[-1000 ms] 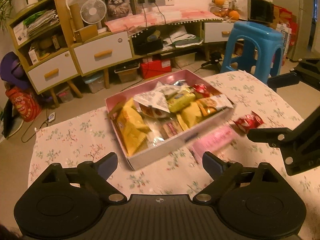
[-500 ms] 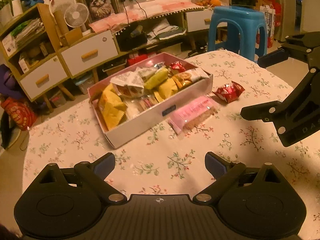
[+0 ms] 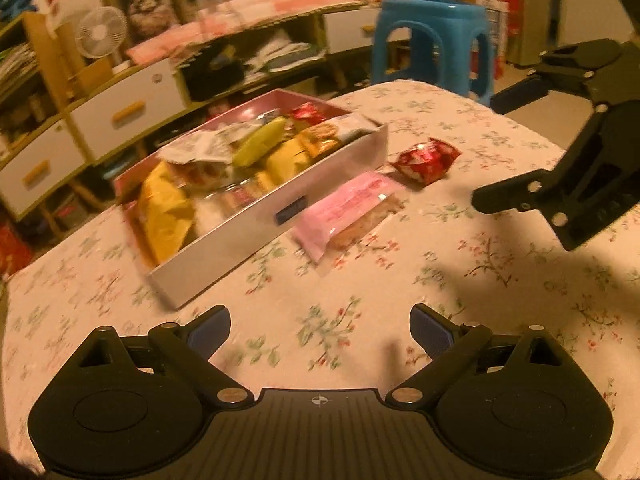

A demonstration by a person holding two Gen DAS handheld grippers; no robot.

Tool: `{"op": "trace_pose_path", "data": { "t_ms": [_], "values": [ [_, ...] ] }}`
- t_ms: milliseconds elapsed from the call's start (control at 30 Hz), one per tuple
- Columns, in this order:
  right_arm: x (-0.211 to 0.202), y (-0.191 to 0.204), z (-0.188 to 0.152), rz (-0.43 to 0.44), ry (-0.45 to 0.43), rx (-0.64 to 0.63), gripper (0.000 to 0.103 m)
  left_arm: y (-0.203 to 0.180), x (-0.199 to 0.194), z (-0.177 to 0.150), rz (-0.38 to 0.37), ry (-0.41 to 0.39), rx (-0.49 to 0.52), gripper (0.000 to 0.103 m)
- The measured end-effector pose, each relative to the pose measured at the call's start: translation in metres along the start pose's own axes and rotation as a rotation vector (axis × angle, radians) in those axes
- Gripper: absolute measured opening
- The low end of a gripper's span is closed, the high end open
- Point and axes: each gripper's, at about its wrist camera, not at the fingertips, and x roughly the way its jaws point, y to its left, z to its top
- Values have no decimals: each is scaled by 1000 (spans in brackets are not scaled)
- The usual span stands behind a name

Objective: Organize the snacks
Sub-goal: 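Grasp the pink-wrapped cake with the left gripper while the right gripper grasps the red candy wrapper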

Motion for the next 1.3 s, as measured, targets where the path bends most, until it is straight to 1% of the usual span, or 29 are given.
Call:
{"op": "trace_pose_path", "data": {
  "t_ms": [67,233,333,467,533,600,700,833,867,900,933,967,1000,1033,1067,1300],
  "values": [
    [4,-7,-1,3,9,16,97,1,6,7,-34,-10,15,98],
    [18,-20,0,7,24,9,97,1,22,29,-76,-28,79,95],
    [27,-28,3,13,32,2,96,1,35,42,-117,-25,120,95],
    [40,-40,6,34,36,0,96,0,54,59,-142,-10,162,91],
    [47,-44,8,48,41,-3,95,-1,62,66,-162,6,179,88],
    [53,-48,9,64,47,-12,95,-2,70,72,-185,30,202,82],
    [61,-51,11,93,64,-31,94,-6,82,77,-212,70,234,75],
    [70,-51,13,113,85,-63,94,-8,95,80,-231,118,253,72],
    [72,-51,13,116,90,-70,93,-9,98,81,-229,126,254,69],
    [74,-51,13,120,97,-75,92,-9,100,81,-227,136,254,66],
    [76,-51,13,123,104,-80,91,-9,102,81,-224,144,252,65],
    [78,-51,13,125,110,-84,88,-8,102,81,-229,140,240,62],
    [80,-51,12,130,118,-85,82,-8,102,80,-238,143,222,55],
    [82,-51,11,133,128,-86,79,-6,102,80,-249,146,200,50],
    [85,-50,10,132,139,-87,73,-6,101,80,-254,144,184,43],
    [85,-46,9,155,115,-59,58,-11,93,71,-202,126,129,31]
  ]
}}
